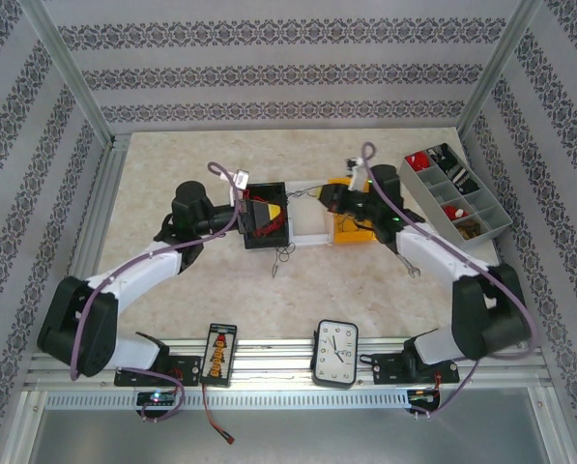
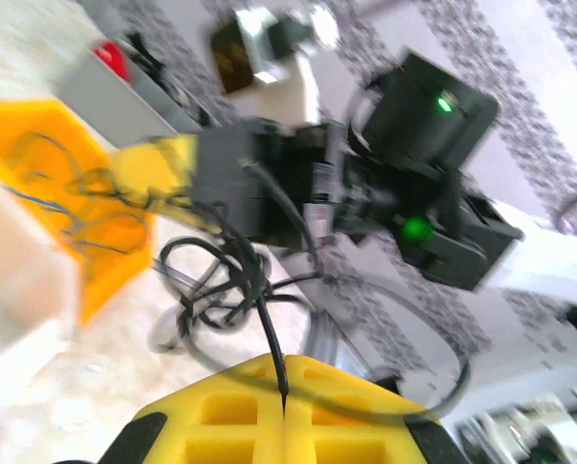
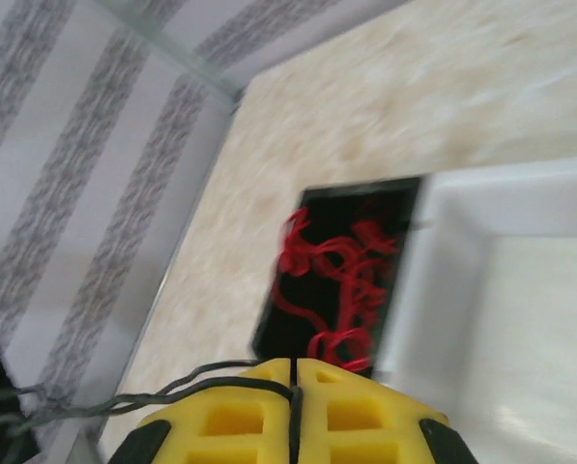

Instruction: Untangle the cables

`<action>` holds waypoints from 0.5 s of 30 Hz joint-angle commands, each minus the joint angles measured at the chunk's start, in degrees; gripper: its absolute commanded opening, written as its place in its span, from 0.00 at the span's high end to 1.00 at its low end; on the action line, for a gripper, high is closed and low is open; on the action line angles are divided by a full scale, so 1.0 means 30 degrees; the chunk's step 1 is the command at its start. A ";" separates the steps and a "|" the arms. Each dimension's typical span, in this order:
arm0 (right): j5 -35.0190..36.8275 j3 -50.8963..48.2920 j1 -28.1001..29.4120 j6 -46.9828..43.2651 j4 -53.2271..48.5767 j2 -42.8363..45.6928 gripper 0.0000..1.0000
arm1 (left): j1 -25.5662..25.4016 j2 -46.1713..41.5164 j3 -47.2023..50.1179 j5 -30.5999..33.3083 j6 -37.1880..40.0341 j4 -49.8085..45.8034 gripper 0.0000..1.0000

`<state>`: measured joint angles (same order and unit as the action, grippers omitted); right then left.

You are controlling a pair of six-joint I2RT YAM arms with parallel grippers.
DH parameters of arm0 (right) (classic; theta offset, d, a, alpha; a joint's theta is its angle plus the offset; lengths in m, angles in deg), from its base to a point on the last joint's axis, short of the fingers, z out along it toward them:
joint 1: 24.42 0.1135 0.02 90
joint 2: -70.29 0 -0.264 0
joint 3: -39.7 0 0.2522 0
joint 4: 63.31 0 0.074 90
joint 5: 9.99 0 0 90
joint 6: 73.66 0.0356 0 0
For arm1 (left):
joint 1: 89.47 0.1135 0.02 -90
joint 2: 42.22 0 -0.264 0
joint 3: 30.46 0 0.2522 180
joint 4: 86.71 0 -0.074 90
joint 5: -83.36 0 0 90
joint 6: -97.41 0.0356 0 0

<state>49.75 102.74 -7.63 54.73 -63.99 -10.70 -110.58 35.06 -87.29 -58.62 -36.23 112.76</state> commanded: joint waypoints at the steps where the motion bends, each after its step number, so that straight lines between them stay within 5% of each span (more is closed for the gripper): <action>1: 0.3868 -0.1729 -0.1955 0.0648 -0.1405 0.2536 1.00 | 0.0880 -0.1605 0.0836 0.5028 0.1901 -0.2010 1.00; 6: 0.5837 -0.3417 -0.4752 0.0694 -0.3194 0.5690 1.00 | 0.1995 -0.2860 0.1466 0.8660 0.2115 -0.3157 1.00; 11: 0.5195 -0.3585 -0.6494 -0.0005 -0.4346 0.6985 1.00 | 0.2287 -0.2687 0.1161 0.8310 0.2358 -0.3642 1.00; 15: 0.5772 -0.3146 -0.8058 -0.0532 -0.5761 0.7635 1.00 | 0.2798 -0.3090 0.1225 1.0118 0.2429 -0.4816 1.00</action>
<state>64.28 92.40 -28.76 55.15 -76.61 10.53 -103.82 27.45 -83.23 -33.62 -30.59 102.03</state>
